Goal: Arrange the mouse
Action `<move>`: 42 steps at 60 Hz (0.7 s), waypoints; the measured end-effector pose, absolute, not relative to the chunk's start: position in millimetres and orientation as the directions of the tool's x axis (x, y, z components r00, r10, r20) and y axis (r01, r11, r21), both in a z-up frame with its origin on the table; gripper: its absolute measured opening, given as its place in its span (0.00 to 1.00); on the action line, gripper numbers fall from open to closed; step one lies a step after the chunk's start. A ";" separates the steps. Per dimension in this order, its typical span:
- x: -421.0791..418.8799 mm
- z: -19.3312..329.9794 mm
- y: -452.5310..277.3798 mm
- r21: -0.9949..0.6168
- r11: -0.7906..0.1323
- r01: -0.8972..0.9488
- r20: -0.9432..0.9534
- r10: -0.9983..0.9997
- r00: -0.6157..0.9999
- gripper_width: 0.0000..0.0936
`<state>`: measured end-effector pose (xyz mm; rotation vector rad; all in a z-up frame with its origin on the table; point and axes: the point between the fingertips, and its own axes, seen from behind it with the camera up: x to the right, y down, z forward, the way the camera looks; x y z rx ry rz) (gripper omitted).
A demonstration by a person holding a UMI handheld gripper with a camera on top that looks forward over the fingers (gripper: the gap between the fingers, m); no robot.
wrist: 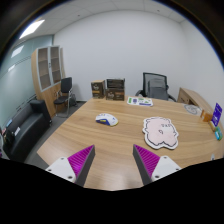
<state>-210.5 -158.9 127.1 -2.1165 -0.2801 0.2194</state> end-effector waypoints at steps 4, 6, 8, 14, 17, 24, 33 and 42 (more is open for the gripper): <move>-209.0 118.0 -148.0 -0.833 -0.538 0.130 -0.041 0.294 0.955 0.90; -207.8 115.5 -139.1 -0.832 -0.539 0.128 -0.045 0.296 0.954 0.90; -206.7 112.9 -127.7 -0.835 -0.536 0.128 -0.047 0.301 0.953 0.90; -199.9 102.9 -89.6 -0.848 -0.509 0.147 -0.023 0.312 0.950 0.91; -195.4 96.4 -70.9 -0.852 -0.498 0.160 -0.008 0.317 0.948 0.90; -179.5 71.8 -31.7 -0.843 -0.513 0.163 0.007 0.293 0.956 0.90; -179.2 42.5 8.0 -0.833 -0.531 0.156 -0.012 0.298 0.954 0.89; -177.9 30.8 34.3 -0.831 -0.536 0.152 -0.009 0.287 0.958 0.89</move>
